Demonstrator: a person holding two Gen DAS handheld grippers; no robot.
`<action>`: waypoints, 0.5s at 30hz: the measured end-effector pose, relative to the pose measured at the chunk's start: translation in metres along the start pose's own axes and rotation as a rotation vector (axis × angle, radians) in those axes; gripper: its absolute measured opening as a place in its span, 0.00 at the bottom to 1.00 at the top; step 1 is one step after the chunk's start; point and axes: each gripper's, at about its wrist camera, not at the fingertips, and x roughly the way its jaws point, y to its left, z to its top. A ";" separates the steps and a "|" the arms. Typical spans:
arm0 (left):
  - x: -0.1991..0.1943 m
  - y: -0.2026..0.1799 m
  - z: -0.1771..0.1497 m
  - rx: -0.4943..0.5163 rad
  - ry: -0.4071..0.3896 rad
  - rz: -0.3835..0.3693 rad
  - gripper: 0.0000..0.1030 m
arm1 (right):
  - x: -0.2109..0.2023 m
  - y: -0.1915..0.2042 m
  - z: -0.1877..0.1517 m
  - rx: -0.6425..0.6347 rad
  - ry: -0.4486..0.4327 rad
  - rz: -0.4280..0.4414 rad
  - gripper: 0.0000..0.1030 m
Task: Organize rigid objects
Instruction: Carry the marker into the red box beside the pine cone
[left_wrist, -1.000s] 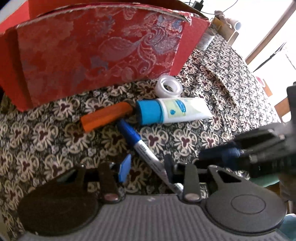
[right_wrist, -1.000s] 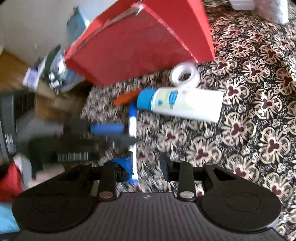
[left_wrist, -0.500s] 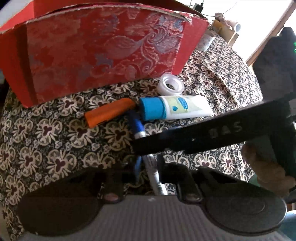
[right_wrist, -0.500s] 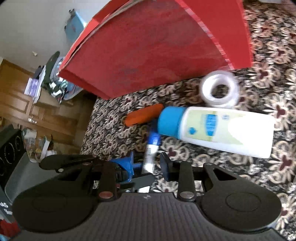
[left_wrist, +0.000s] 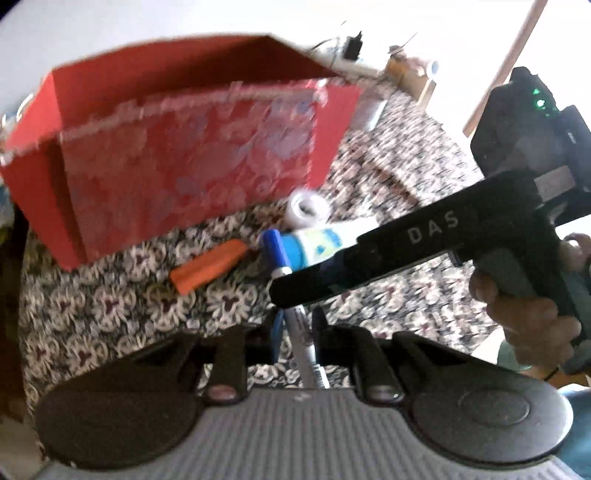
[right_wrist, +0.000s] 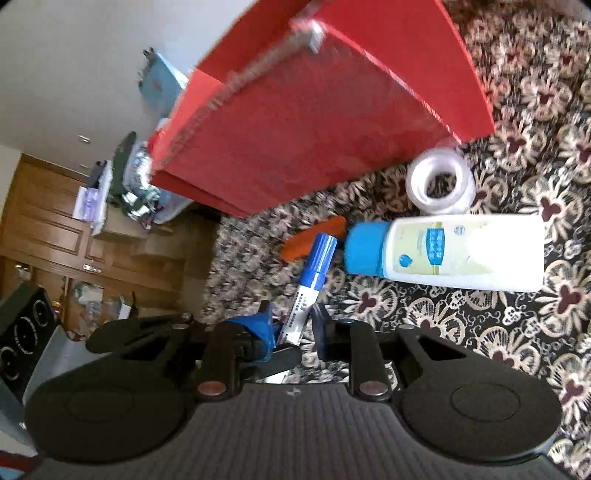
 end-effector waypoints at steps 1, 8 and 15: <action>-0.006 -0.002 0.002 0.012 -0.013 -0.004 0.11 | -0.007 0.004 0.001 -0.003 -0.012 0.010 0.01; -0.049 -0.003 0.046 0.067 -0.161 -0.002 0.11 | -0.046 0.047 0.028 -0.102 -0.137 0.050 0.00; -0.076 0.022 0.127 0.111 -0.328 0.065 0.11 | -0.066 0.101 0.109 -0.253 -0.266 0.041 0.00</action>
